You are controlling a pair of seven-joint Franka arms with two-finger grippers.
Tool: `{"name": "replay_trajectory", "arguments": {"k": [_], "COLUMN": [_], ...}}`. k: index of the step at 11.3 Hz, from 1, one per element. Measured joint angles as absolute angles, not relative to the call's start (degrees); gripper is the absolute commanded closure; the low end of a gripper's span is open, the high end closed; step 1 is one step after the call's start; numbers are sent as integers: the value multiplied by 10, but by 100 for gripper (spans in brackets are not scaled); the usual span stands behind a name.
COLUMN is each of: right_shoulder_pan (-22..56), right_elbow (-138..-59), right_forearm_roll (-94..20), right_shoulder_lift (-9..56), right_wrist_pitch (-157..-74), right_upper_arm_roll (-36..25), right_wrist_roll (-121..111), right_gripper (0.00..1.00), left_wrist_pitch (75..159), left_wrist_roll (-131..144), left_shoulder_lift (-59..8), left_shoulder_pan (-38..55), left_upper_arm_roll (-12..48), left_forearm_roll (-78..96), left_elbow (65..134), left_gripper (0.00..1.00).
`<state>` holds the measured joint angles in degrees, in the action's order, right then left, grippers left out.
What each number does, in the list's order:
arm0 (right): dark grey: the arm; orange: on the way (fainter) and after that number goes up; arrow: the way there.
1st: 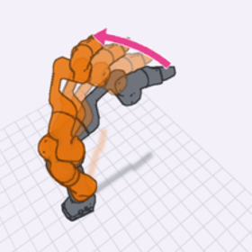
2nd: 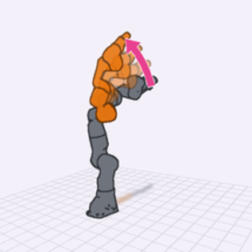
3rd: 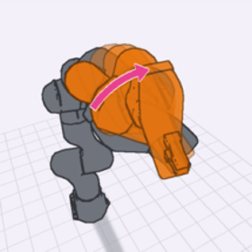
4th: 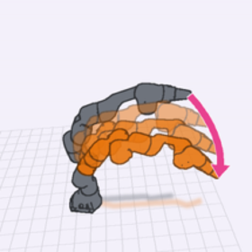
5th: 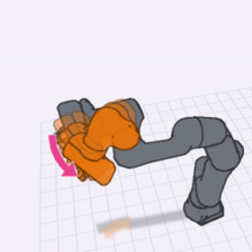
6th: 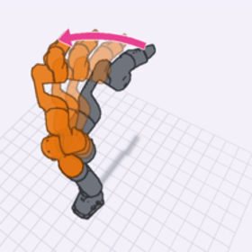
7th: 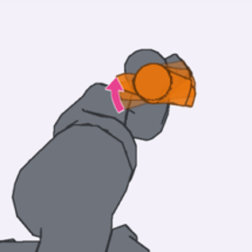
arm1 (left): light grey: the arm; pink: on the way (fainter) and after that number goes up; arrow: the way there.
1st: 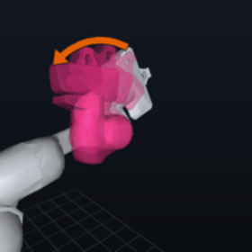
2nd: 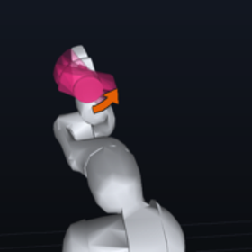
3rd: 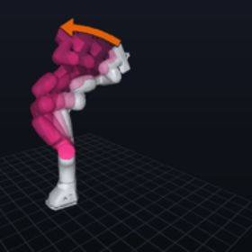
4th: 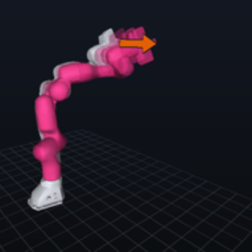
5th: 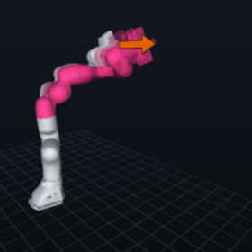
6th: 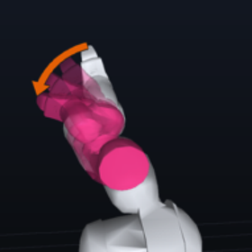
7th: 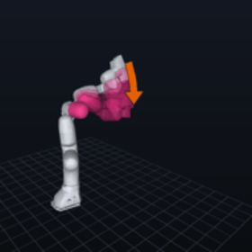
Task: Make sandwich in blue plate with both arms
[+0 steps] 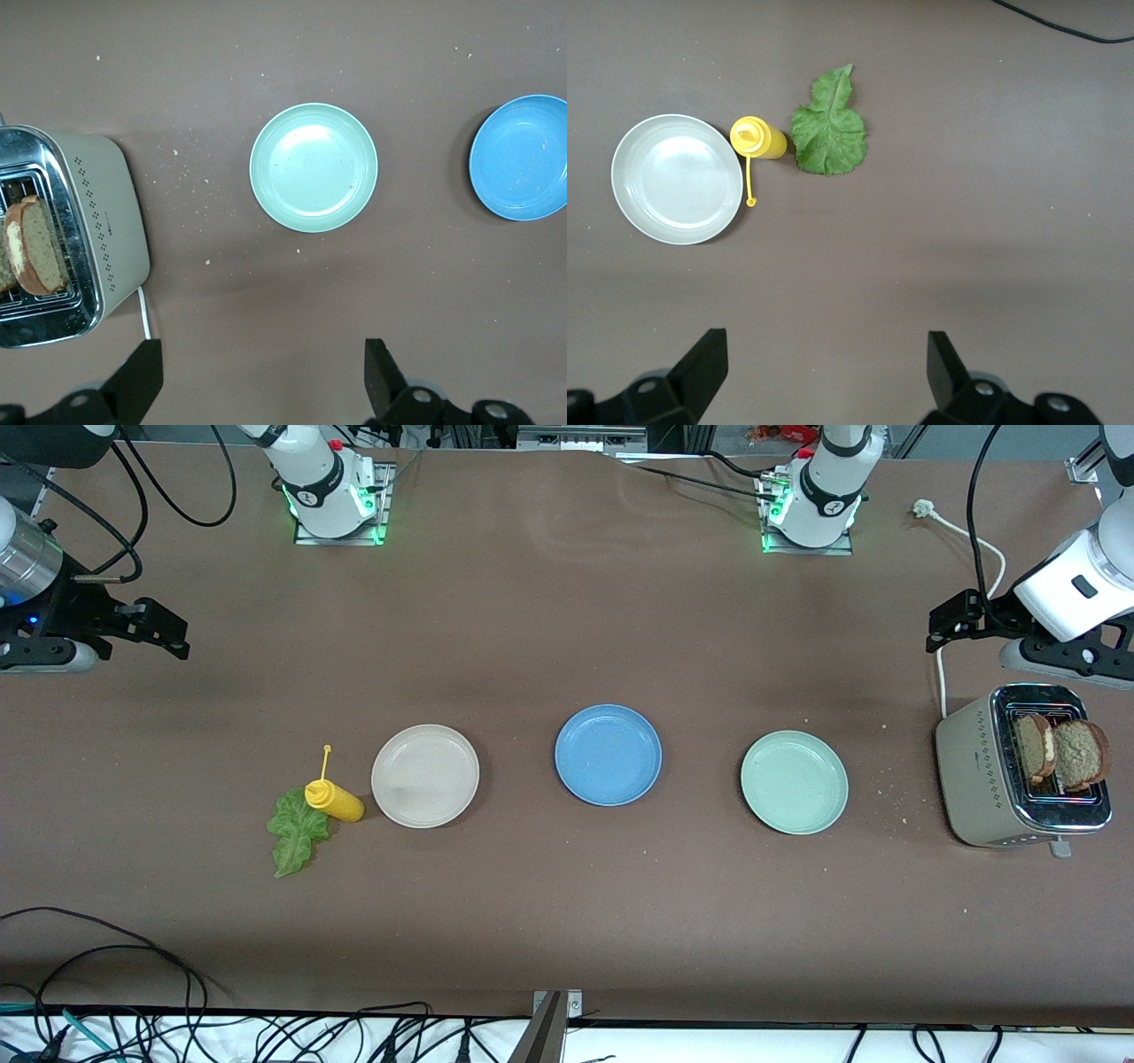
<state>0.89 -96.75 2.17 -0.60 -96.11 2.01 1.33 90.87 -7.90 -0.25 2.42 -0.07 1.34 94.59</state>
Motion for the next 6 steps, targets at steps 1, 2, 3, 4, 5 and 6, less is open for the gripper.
{"name": "replay_trajectory", "arguments": {"k": [1, 2, 3, 4, 5, 6], "right_shoulder_pan": [9, 9, 9, 9, 9, 9], "right_elbow": [-967, -975, -984, -987, -988, -988], "right_forearm_roll": [22, 21, 21, 21, 21, 21], "right_shoulder_lift": [-6, -9, -14, -15, -15, -15], "right_wrist_pitch": [-961, -964, -969, -973, -976, -977], "right_upper_arm_roll": [20, 20, 20, 20, 20, 20], "right_wrist_roll": [13, 13, 12, 10, 9, 8], "right_gripper": [0, 0, 0, 0, 0, 0], "left_wrist_pitch": [909, 909, 909, 909, 909, 909], "left_wrist_roll": [-79, -79, -79, -79, -79, -79], "left_shoulder_lift": [-2, -2, -2, -2, -2, -2], "left_shoulder_pan": [24, 24, 24, 24, 24, 24], "left_upper_arm_roll": [-1, -1, -1, -1, -1, -1], "left_forearm_roll": [13, 13, 13, 13, 13, 13], "left_elbow": [946, 946, 946, 946, 946, 946], "left_gripper": [0, 0, 0, 0, 0, 0]}}
